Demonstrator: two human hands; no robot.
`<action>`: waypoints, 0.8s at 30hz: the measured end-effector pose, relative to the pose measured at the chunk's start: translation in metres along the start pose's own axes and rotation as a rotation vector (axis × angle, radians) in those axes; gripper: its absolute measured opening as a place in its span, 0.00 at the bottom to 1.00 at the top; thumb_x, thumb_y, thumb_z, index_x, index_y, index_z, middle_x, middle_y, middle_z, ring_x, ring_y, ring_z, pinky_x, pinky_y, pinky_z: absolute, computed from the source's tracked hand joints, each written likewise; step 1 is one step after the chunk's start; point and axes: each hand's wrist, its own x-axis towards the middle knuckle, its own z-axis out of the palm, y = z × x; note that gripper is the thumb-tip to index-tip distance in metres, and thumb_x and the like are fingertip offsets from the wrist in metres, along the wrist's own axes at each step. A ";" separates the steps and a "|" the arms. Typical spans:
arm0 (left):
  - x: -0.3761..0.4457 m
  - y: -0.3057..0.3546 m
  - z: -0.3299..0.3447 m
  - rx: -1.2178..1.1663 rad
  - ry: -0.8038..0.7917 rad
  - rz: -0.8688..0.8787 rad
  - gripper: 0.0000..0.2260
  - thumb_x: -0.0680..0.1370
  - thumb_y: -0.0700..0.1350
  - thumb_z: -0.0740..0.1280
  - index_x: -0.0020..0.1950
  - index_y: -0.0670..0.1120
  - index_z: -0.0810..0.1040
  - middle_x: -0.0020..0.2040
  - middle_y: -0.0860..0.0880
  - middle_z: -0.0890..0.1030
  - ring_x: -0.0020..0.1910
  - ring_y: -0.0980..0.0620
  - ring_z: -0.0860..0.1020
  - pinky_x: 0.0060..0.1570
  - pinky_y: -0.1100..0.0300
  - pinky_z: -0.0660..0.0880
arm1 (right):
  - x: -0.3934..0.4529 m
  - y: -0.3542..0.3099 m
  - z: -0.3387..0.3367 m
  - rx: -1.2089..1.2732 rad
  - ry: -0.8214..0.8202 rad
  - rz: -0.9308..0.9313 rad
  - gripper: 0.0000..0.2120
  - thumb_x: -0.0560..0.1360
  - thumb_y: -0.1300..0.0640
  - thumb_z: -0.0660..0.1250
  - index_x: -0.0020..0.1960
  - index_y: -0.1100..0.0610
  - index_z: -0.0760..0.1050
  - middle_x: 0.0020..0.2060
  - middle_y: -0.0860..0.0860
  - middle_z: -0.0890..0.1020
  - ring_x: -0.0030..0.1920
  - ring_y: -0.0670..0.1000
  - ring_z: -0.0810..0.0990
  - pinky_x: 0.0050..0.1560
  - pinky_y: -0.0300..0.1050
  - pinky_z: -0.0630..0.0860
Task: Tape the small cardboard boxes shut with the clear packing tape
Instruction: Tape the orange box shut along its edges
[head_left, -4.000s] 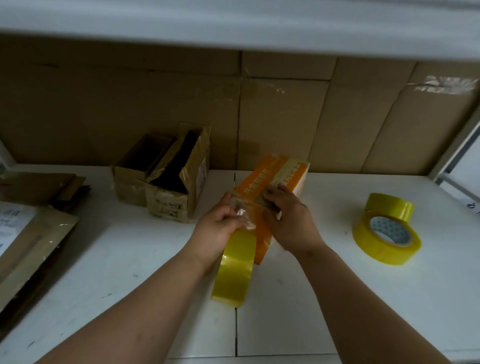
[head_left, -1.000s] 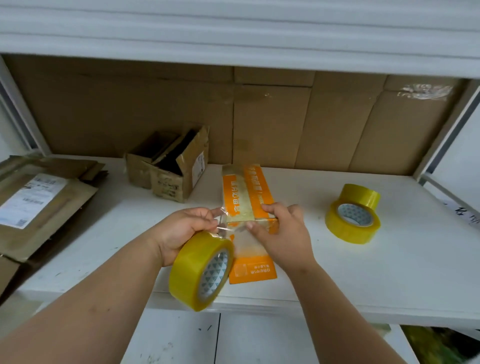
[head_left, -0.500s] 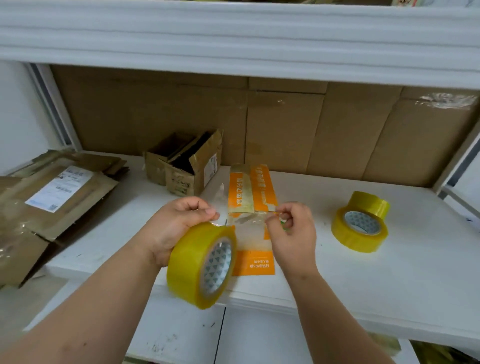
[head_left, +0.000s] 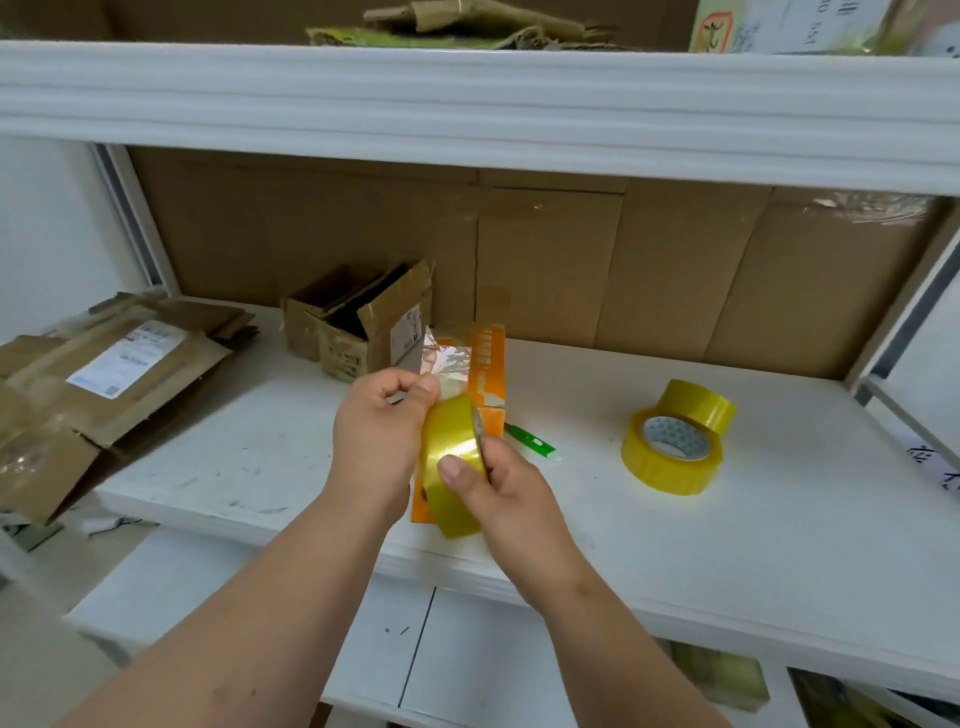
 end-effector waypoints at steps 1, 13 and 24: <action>-0.004 0.000 0.002 -0.008 0.020 0.005 0.05 0.76 0.48 0.71 0.41 0.50 0.82 0.50 0.44 0.83 0.49 0.44 0.82 0.50 0.43 0.81 | -0.002 -0.001 -0.007 -0.013 -0.003 0.000 0.24 0.71 0.39 0.66 0.54 0.59 0.77 0.49 0.56 0.82 0.48 0.53 0.81 0.49 0.50 0.79; -0.033 0.001 0.011 -0.438 0.029 -0.228 0.06 0.80 0.44 0.67 0.44 0.47 0.80 0.36 0.50 0.82 0.41 0.53 0.80 0.51 0.56 0.76 | 0.014 -0.015 -0.077 -0.450 0.072 0.141 0.25 0.73 0.40 0.71 0.29 0.53 0.65 0.22 0.45 0.66 0.24 0.44 0.66 0.26 0.37 0.59; -0.021 -0.016 -0.004 -0.200 0.061 -0.147 0.20 0.77 0.36 0.70 0.69 0.47 0.77 0.38 0.50 0.83 0.43 0.50 0.84 0.58 0.55 0.78 | 0.024 -0.021 -0.083 -0.625 -0.006 0.070 0.08 0.73 0.42 0.71 0.43 0.45 0.77 0.35 0.40 0.76 0.38 0.42 0.75 0.34 0.41 0.68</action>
